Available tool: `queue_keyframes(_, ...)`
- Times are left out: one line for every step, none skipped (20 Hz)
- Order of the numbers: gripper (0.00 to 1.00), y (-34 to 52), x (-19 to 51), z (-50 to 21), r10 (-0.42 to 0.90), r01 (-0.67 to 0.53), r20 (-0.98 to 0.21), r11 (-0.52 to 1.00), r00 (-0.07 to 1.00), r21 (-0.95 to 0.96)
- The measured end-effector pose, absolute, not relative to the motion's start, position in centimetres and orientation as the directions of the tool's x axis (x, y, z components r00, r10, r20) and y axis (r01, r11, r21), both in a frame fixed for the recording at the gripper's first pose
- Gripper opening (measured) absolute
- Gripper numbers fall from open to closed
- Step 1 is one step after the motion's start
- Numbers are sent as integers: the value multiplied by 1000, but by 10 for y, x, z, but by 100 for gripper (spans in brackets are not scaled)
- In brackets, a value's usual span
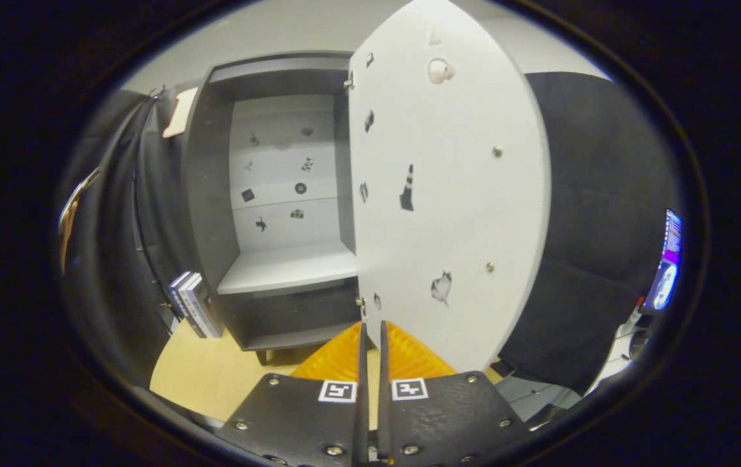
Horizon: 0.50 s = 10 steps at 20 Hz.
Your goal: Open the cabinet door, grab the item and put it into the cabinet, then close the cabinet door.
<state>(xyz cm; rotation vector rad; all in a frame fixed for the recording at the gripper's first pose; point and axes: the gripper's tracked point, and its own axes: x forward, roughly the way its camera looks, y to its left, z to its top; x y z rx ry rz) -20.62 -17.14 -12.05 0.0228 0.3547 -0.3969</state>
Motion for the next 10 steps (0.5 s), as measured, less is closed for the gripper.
queue_keyframes(11,-166,-202,-130,-351,360,-363,932,863,-47)
queue_keyframes(14,-162,-197,-140,-331,340,-382,939,863,-46)
queue_keyframes(28,-158,-194,-151,-308,318,-405,947,861,-44)
queue_keyframes(36,-154,-191,-163,-290,300,-425,953,857,-45)
queue_keyframes(48,-151,-188,-174,-267,277,-447,960,854,-44)
queue_keyframes(61,-150,-185,-188,-255,263,-471,963,845,-49)
queue_keyframes(73,-148,-184,-202,-235,242,-500,969,834,-52)
queue_keyframes(77,-143,-185,-218,-212,219,-532,974,820,-50)
queue_keyframes(80,-140,-184,-234,-197,202,-563,978,803,-54)
queue_keyframes(80,-139,-184,-250,-181,182,-591,982,786,-57)
